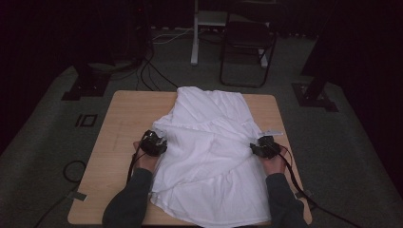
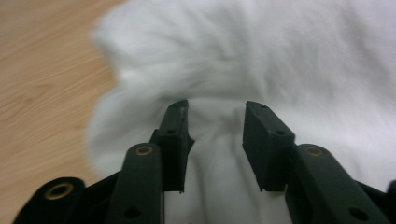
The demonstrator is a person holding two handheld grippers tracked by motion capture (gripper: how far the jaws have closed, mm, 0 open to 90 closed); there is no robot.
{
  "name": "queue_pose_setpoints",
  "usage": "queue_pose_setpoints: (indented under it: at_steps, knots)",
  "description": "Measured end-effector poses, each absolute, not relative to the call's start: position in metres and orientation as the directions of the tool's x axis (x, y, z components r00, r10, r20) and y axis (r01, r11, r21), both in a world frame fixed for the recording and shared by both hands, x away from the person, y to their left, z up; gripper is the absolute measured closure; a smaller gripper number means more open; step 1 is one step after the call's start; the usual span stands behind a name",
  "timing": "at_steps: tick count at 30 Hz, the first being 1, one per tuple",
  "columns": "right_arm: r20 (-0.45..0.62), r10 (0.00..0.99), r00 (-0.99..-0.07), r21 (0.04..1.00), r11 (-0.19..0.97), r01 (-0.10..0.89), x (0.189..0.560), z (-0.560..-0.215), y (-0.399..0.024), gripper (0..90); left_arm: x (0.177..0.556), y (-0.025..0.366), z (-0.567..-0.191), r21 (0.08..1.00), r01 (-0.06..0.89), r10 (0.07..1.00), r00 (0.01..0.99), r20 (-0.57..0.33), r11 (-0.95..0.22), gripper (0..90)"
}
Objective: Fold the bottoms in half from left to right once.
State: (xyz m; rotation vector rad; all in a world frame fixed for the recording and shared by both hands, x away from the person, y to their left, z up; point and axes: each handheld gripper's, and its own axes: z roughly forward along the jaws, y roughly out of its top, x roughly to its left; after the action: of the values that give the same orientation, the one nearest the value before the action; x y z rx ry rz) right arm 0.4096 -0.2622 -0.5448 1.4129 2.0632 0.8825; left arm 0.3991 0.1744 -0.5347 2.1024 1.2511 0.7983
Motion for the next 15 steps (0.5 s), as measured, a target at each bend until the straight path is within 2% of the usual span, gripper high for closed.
queue_pose_setpoints:
  at_steps: [2, 5, 7, 12, 15]
  knots:
    - [-0.031, 0.933, -0.359, 0.777, 0.249, 0.579, 0.402, -0.531, -0.256, 46.9, 0.38, 0.187, -0.525, 0.746, 0.54, 0.896, 0.408, 0.173, -0.389, 57.9]
    - [-0.051, 0.921, -0.387, 0.801, 0.269, 0.535, 0.398, -0.517, -0.244, 45.0, 0.364, 0.195, -0.519, 0.756, 0.518, 0.888, 0.425, 0.178, -0.399, 55.0]
    - [-0.043, 0.891, -0.453, 0.807, 0.298, 0.51, 0.4, -0.504, -0.223, 42.6, 0.334, 0.206, -0.513, 0.768, 0.493, 0.877, 0.445, 0.18, -0.409, 53.8]
    - [0.01, 0.844, -0.537, 0.798, 0.317, 0.512, 0.418, -0.504, -0.184, 39.8, 0.284, 0.219, -0.52, 0.738, 0.491, 0.842, 0.504, 0.192, -0.462, 49.7]
    - [0.02, 0.826, -0.563, 0.78, 0.339, 0.526, 0.428, -0.511, -0.165, 36.8, 0.259, 0.228, -0.523, 0.743, 0.508, 0.838, 0.53, 0.129, -0.435, 47.8]
